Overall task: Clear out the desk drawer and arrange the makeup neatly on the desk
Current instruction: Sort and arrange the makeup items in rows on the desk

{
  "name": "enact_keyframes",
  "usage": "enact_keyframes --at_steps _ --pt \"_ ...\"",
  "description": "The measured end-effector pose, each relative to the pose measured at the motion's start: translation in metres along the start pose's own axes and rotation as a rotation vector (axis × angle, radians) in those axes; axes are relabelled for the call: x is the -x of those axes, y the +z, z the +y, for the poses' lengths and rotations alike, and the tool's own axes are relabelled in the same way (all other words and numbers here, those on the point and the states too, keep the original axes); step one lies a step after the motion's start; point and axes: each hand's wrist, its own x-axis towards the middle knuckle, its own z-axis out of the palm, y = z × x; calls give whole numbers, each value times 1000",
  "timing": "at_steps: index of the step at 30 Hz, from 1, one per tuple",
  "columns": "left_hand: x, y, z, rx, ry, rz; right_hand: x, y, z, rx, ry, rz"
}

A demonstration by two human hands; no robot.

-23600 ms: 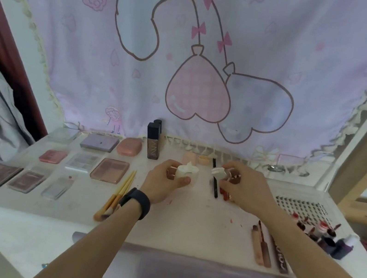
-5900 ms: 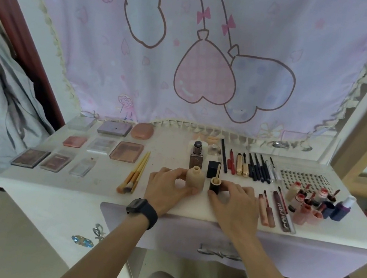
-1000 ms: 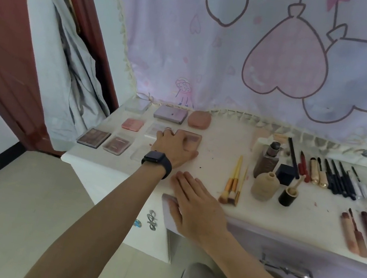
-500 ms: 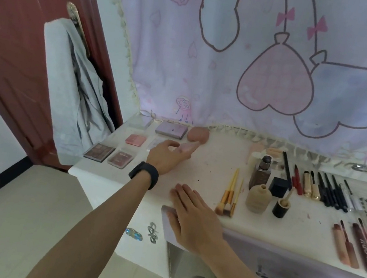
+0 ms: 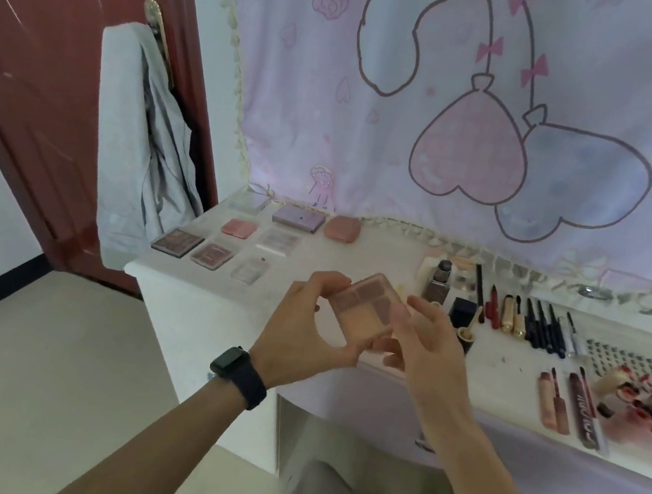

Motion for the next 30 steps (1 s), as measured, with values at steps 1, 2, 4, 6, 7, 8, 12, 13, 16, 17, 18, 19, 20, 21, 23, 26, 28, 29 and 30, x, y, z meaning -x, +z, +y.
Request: enact_keyframes --at_steps 1,2,4,6,7,8,12,13,16,17,18,19,20,21,23,26,28,29,30 --pt "6 8 6 -17 31 -17 4 -10 0 13 -13 26" --pt "10 16 10 -23 61 -16 8 -20 0 10 -20 53" --pt "16 30 19 -21 107 -9 16 -39 3 -83 38 105" --pt "22 45 29 36 98 -8 26 -57 5 -304 176 109" --pt "25 53 34 96 70 -5 32 -64 5 -430 259 84" --pt "27 59 39 165 49 -5 37 -70 7 -543 337 50" --pt "33 78 57 309 75 -39 59 -91 17 -724 491 -99" --pt "33 80 59 319 76 -52 62 -95 19 -717 501 -123" --pt "34 86 64 331 83 -77 66 -108 22 -617 490 -146" --pt "34 87 66 325 89 -80 65 -111 22 -545 471 -146" --pt "34 87 67 314 96 -86 64 -113 22 -460 447 -144" --pt "34 88 69 300 103 -97 63 -115 22 -378 425 -140" --pt "34 88 70 286 109 -110 62 -117 22 -314 408 -136" --pt "34 87 72 268 112 -125 60 -118 22 -280 393 -135" --pt "34 86 74 228 113 -156 59 -121 21 -248 355 -161" --pt "33 87 76 155 138 -207 58 -122 17 -160 276 -195" --pt "33 88 76 126 152 -239 58 -123 17 -75 249 -202" --pt "34 89 75 118 146 -255 57 -124 17 -44 244 -204" --pt "34 90 74 114 133 -275 57 -125 17 -16 238 -203"
